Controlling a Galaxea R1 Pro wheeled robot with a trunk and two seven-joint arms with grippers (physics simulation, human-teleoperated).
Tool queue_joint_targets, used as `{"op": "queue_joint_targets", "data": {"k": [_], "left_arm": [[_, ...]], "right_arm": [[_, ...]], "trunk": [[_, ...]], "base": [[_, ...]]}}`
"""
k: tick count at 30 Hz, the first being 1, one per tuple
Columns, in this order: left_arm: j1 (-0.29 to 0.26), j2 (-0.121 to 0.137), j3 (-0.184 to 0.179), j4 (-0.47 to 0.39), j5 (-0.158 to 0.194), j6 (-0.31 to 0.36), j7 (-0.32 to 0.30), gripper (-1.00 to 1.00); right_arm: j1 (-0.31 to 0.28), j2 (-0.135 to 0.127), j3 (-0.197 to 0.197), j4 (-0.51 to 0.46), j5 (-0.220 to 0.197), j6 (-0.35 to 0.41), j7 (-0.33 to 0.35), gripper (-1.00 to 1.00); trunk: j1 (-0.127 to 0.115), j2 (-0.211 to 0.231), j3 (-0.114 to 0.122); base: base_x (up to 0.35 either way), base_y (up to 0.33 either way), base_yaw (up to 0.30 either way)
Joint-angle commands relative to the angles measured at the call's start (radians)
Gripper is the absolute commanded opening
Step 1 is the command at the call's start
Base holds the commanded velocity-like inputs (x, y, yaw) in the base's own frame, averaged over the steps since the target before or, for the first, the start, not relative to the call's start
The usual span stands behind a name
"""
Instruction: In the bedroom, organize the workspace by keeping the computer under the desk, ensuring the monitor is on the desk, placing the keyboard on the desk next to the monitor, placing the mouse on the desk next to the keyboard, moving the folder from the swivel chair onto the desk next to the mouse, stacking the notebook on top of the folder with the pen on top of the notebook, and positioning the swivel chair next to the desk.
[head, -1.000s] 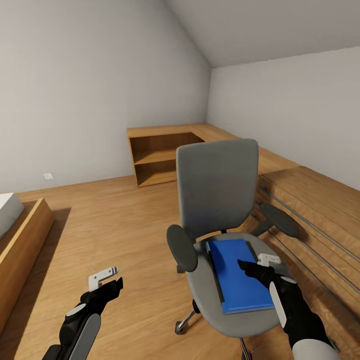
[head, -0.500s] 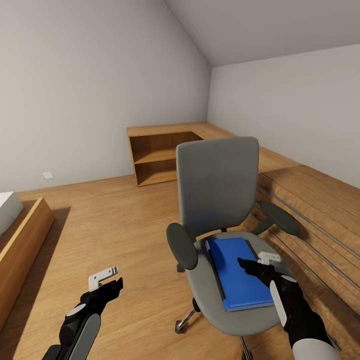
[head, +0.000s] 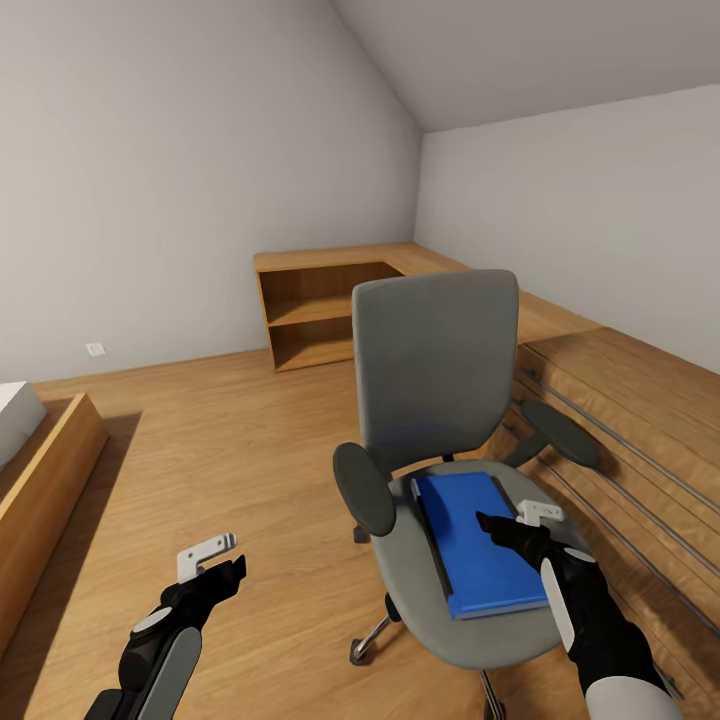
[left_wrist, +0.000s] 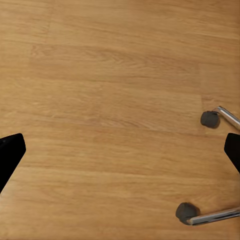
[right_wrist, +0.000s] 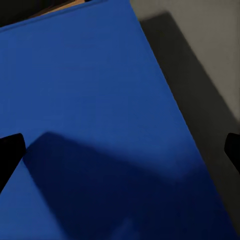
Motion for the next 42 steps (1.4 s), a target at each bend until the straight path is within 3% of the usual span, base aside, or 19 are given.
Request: {"op": "queue_joint_targets", "data": {"k": [1, 18, 42], "left_arm": [[-0.001, 0.001, -0.002, -0.001, 0.010, 0.001, 0.010, 1.00], [-0.001, 0.004, -0.002, 0.029, 0.009, 0.000, 0.009, 1.00], [-0.001, 0.004, -0.001, 0.031, 0.009, 0.000, 0.009, 1.00]], "right_arm": [[0.000, 0.000, -0.003, 0.036, 0.012, 0.005, 0.006, 1.00], [0.000, 0.000, -0.002, 0.036, 0.011, 0.005, 0.006, 1.00], [0.000, 0.000, -0.002, 0.038, 0.011, 0.004, 0.007, 1.00]], "trunk": [[0.000, 0.000, -0.001], [0.000, 0.000, -0.001], [0.000, 0.000, -0.001]], "base": [[0.000, 0.000, 0.000], [-0.004, 0.000, 0.000], [-0.134, 0.000, 0.000]]}}
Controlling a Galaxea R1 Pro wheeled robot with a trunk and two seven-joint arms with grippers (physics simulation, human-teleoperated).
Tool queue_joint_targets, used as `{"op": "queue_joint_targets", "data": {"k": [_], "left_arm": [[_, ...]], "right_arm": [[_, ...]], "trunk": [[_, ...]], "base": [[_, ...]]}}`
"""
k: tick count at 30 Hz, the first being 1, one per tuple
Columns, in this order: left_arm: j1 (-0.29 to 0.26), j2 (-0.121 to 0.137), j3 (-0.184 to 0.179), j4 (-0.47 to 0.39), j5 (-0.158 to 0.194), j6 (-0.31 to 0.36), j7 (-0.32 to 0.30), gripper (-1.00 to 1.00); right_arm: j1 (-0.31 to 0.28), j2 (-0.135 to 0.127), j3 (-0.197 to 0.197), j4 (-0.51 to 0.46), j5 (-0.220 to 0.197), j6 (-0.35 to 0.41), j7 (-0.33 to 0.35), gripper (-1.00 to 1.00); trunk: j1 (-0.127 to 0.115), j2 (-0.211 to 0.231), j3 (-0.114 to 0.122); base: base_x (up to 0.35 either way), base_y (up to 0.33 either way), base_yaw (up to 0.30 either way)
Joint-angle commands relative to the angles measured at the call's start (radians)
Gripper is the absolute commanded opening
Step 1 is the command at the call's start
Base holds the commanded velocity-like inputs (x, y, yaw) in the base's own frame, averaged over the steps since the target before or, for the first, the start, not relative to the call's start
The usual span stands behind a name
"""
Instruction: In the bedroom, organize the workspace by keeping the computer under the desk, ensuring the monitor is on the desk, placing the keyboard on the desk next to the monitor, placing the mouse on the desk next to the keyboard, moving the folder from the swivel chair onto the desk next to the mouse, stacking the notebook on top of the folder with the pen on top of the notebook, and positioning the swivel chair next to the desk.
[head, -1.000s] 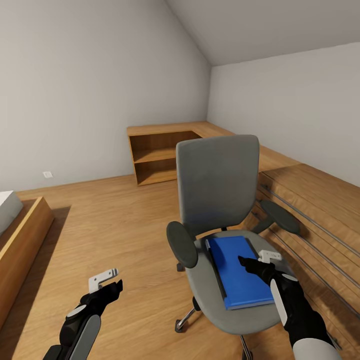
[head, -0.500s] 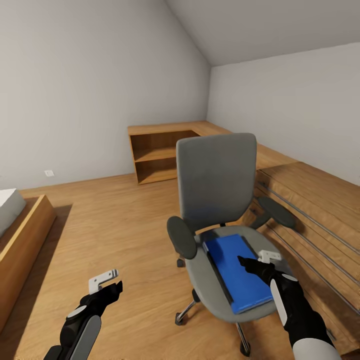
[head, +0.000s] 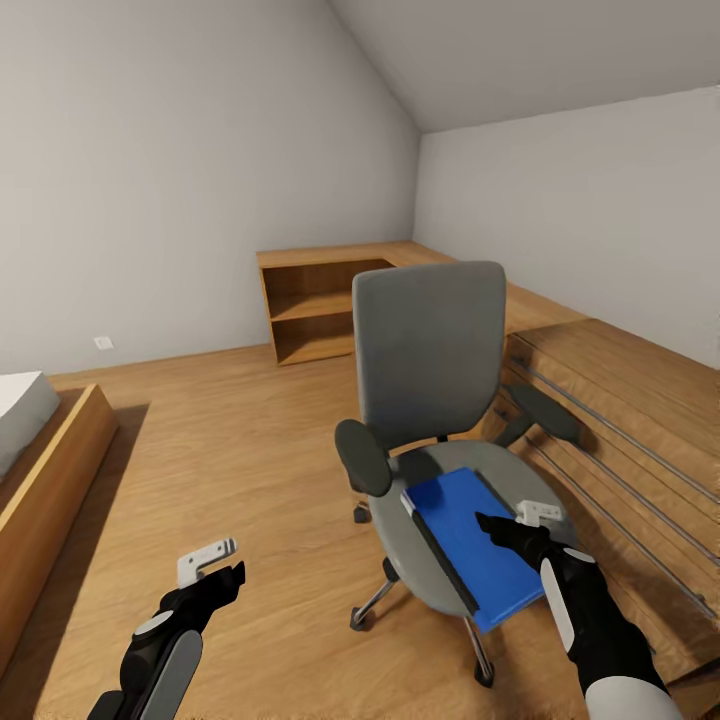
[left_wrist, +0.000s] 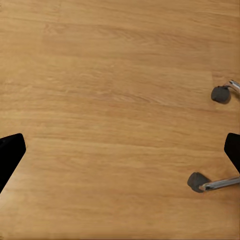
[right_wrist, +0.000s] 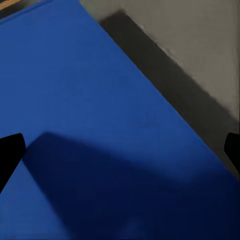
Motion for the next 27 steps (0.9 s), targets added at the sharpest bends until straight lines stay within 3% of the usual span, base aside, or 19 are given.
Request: {"op": "queue_joint_targets", "data": {"k": [1, 27], "left_arm": [[0.000, 0.001, -0.002, -0.001, 0.010, 0.001, 0.010, 1.00], [0.000, 0.001, -0.001, -0.001, 0.013, 0.003, 0.010, 1.00]], "right_arm": [[0.000, 0.000, -0.003, 0.035, 0.012, 0.005, 0.006, 1.00], [0.000, 0.000, -0.003, 0.035, 0.012, 0.005, 0.006, 1.00]], "trunk": [[0.000, 0.000, -0.001], [0.000, 0.000, -0.001]], "base": [[-0.226, 0.000, 0.000], [-0.082, 0.000, 0.000]]}}
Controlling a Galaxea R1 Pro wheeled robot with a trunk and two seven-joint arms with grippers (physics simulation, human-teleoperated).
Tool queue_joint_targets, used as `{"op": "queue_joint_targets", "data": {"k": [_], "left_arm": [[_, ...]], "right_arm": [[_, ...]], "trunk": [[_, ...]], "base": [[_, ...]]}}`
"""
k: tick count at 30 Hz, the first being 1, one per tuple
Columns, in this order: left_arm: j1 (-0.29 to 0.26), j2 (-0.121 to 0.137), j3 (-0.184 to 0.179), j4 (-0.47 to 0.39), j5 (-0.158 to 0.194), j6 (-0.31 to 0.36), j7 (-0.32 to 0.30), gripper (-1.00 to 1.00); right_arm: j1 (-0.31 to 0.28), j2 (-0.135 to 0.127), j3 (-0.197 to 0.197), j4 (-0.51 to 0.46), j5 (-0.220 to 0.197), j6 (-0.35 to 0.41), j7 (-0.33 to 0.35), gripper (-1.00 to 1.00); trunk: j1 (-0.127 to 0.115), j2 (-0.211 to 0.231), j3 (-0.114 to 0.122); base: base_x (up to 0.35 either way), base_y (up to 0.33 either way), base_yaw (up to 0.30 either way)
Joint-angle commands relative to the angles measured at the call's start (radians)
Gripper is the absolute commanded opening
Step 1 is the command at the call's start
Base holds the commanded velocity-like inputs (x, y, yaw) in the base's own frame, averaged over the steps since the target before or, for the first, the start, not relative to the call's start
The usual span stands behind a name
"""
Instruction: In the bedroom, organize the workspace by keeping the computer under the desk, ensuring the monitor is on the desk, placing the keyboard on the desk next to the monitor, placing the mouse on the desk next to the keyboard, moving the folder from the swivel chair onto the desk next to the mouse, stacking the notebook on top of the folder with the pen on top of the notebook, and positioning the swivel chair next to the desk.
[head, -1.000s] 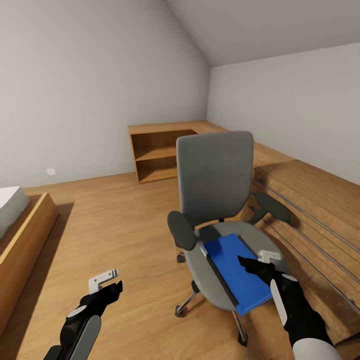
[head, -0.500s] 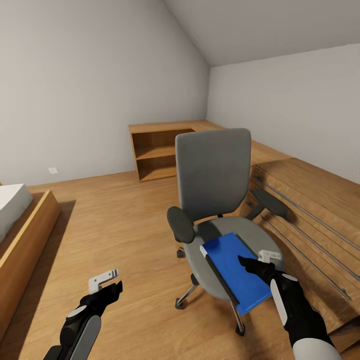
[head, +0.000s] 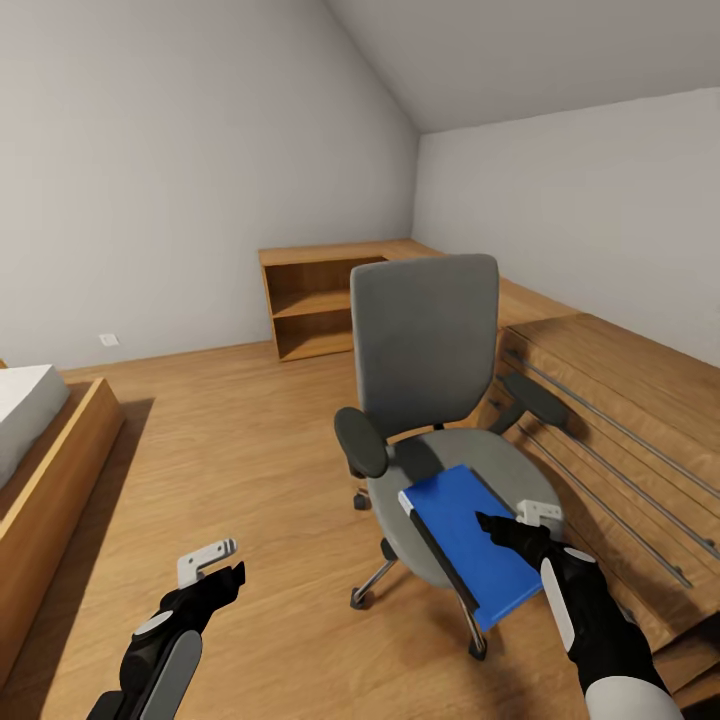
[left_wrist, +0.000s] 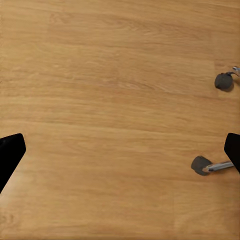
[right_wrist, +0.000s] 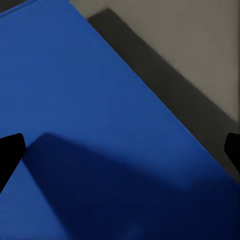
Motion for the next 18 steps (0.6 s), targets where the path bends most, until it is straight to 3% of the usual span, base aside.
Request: {"op": "queue_joint_targets", "data": {"k": [1, 18], "left_arm": [[-0.001, 0.001, -0.002, -0.001, 0.010, 0.001, 0.010, 1.00], [0.000, 0.001, -0.003, -0.001, 0.009, 0.002, 0.010, 1.00]], "right_arm": [[0.000, 0.000, -0.002, 0.039, 0.009, 0.005, 0.007, 1.00], [0.000, 0.000, -0.003, 0.037, 0.009, 0.005, 0.009, 1.00]], "trunk": [[0.000, 0.000, -0.001], [-0.058, 0.105, 0.046]], "base": [[-0.008, 0.000, 0.000], [-0.001, 0.000, 0.000]]}}
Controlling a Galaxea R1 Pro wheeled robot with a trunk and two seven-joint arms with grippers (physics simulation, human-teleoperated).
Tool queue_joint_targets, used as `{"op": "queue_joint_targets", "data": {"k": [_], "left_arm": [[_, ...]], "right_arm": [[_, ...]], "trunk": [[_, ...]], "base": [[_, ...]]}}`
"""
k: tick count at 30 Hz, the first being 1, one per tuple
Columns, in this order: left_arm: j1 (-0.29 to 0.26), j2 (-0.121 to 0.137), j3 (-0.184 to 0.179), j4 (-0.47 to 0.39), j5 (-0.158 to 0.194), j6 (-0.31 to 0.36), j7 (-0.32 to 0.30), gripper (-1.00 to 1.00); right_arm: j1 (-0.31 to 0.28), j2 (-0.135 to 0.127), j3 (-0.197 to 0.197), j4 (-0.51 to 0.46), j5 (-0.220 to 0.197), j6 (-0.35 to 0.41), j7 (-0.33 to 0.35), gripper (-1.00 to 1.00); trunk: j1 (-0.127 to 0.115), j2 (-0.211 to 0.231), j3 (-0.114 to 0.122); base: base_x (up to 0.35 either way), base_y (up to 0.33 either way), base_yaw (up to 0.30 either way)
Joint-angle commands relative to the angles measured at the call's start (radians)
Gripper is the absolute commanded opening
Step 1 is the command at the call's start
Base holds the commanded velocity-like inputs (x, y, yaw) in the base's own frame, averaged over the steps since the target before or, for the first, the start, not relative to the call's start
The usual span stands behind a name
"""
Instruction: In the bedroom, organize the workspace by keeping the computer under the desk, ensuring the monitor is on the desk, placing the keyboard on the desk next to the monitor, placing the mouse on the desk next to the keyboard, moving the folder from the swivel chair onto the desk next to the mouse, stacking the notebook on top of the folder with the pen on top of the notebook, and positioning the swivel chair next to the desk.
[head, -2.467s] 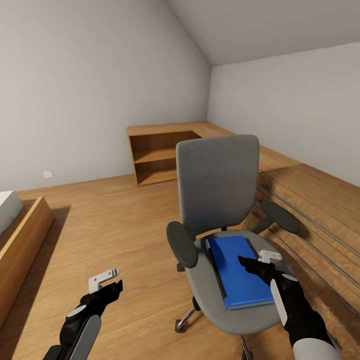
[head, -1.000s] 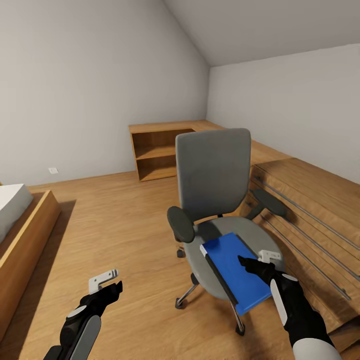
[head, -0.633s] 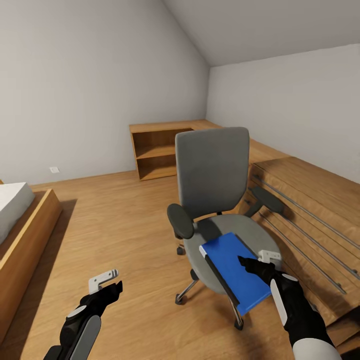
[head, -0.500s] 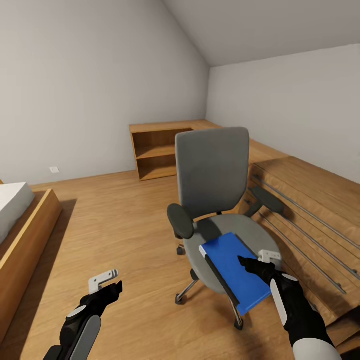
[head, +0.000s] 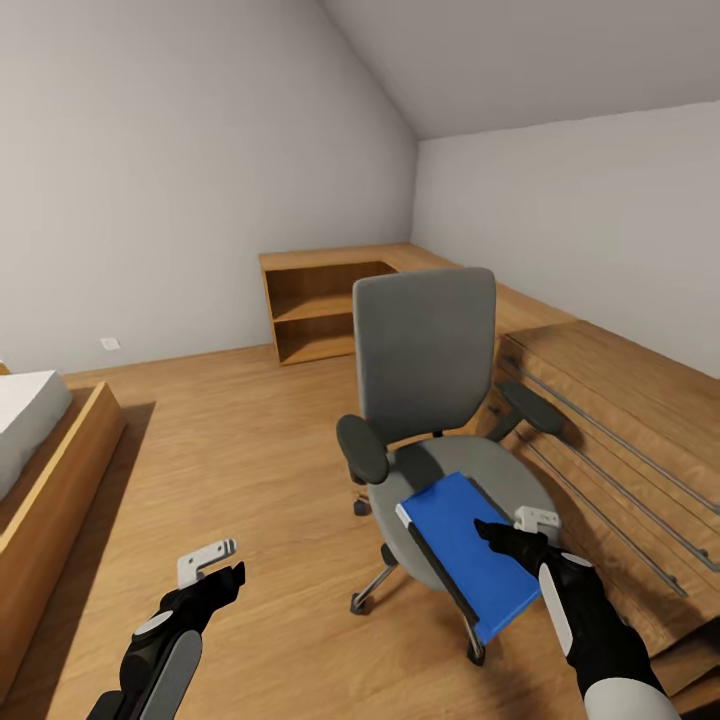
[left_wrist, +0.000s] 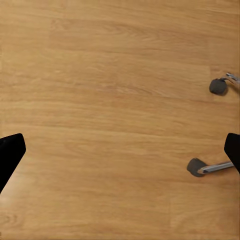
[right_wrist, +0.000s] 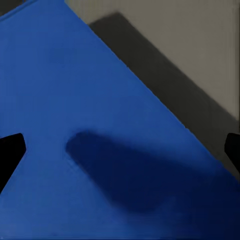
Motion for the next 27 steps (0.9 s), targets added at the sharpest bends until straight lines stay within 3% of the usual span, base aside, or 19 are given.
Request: {"op": "queue_joint_targets", "data": {"k": [1, 27], "left_arm": [[-0.001, 0.001, -0.003, -0.001, 0.010, 0.001, 0.010, 1.00], [-0.001, 0.001, -0.002, -0.001, 0.009, 0.001, 0.010, 1.00]], "right_arm": [[-0.001, 0.000, -0.003, -0.001, 0.005, 0.005, 0.007, 1.00], [-0.001, -0.001, -0.004, -0.010, 0.003, 0.007, 0.010, 1.00]], "trunk": [[-0.004, 0.007, 0.002], [-0.104, 0.189, 0.084]], "base": [[0.000, 0.000, 0.000], [0.000, 0.000, 0.000]]}}
